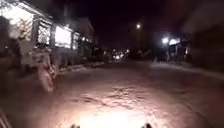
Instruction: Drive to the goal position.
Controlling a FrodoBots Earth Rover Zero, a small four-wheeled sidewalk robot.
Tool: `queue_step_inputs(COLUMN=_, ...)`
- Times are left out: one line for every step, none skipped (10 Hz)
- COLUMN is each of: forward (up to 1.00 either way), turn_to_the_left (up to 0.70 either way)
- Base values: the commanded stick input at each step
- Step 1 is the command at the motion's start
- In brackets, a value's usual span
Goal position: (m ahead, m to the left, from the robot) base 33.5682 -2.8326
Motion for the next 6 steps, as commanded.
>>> queue_step_inputs(forward=0.85, turn_to_the_left=-0.07)
queue_step_inputs(forward=0.85, turn_to_the_left=0.0)
queue_step_inputs(forward=0.85, turn_to_the_left=0.0)
queue_step_inputs(forward=0.85, turn_to_the_left=0.0)
queue_step_inputs(forward=0.85, turn_to_the_left=0.0)
queue_step_inputs(forward=0.85, turn_to_the_left=0.0)
